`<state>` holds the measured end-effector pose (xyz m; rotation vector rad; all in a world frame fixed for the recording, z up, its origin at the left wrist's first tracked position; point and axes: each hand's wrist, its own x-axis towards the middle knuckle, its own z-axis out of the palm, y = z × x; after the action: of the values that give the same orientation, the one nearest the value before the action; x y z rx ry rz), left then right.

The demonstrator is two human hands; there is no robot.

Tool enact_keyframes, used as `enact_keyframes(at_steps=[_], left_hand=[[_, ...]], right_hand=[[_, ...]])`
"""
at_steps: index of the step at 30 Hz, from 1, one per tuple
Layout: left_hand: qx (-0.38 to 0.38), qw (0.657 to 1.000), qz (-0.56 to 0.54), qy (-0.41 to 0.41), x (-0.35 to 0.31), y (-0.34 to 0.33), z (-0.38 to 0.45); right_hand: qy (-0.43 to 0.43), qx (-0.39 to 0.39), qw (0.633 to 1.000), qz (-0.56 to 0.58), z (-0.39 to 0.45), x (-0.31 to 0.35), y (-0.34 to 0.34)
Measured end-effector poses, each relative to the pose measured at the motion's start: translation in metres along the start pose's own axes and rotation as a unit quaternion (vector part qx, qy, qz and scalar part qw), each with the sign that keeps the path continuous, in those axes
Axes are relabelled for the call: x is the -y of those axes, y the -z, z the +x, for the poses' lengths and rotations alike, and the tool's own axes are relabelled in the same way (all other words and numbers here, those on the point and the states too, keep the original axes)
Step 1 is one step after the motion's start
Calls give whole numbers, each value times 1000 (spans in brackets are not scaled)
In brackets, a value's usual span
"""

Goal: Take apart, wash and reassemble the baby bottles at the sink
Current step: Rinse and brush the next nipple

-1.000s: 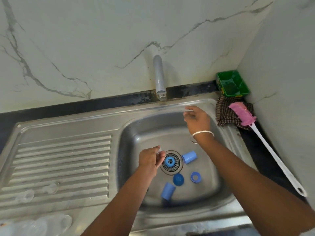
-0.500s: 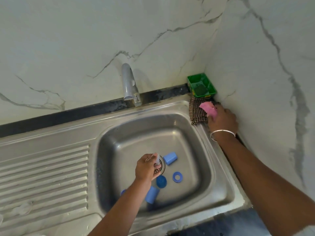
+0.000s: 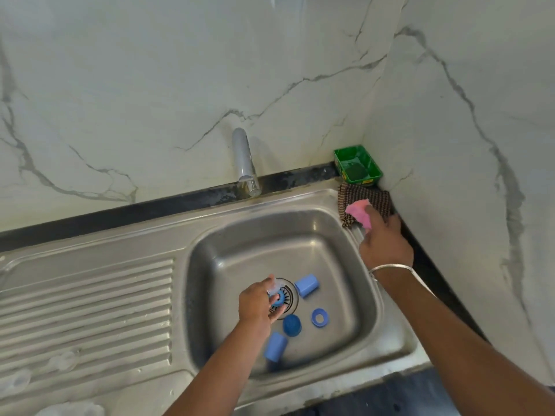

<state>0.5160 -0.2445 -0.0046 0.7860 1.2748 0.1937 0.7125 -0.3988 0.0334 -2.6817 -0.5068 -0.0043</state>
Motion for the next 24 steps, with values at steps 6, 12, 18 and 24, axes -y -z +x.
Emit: enact_keyframes(at_steps=[6,12,18,24], left_hand=[[30,997,-60,35,-4,14,-8],[80,995,-25,-51,-6,32,-21],[90,989,-57,-99,-5,50,-30],[68,982,-160,-78,-17,51,-33]], right_hand=[[99,102,990,-4,-59,41,-8],[152,229,944,181,-105,81,-29],[187,209,936,213,-112,102,-24],[243,206,934,162,-125,111,-25]])
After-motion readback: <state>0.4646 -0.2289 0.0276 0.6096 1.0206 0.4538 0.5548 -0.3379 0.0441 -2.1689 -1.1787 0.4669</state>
